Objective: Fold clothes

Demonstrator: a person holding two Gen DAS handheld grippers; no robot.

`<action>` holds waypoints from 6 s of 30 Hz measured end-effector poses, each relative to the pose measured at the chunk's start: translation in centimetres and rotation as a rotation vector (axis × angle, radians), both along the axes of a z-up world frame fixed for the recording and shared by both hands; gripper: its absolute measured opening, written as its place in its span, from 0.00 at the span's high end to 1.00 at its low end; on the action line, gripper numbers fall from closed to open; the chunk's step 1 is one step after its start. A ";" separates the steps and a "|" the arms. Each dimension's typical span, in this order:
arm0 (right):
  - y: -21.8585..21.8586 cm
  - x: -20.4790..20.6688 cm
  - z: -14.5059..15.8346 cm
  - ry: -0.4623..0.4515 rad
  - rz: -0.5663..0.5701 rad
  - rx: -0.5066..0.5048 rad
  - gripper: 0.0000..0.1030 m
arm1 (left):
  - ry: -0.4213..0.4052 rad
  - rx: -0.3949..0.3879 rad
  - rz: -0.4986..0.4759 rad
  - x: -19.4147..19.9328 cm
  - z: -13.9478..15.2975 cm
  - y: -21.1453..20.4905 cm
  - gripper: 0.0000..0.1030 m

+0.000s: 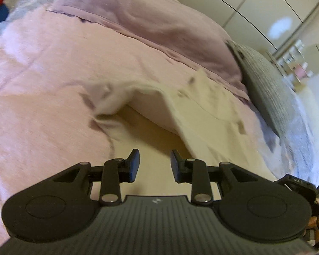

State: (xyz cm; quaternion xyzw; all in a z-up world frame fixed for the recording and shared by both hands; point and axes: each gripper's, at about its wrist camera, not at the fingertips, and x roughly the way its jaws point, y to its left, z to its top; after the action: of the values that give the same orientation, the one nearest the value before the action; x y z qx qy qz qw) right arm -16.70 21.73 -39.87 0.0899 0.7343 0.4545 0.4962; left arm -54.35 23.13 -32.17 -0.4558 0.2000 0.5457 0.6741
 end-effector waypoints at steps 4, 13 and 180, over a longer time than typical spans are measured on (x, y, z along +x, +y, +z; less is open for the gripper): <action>1.3 -1.1 -3.1 0.050 -0.104 -0.100 0.51 | 0.014 -0.023 -0.002 -0.8 -1.0 1.4 0.75; 3.7 -0.2 4.4 -0.174 -0.115 0.336 0.98 | 0.040 -0.016 0.003 -2.1 -1.8 2.3 0.75; -23.7 32.4 -1.9 -0.209 -0.924 0.074 0.58 | -0.158 -0.214 -0.328 14.2 -5.9 4.5 0.94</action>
State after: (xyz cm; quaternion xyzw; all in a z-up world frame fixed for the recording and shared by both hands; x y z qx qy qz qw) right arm 15.67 -1.94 -41.79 0.3784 0.5471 0.2186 0.7139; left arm -40.16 27.67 -38.09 -0.5274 0.2747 0.3667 0.7154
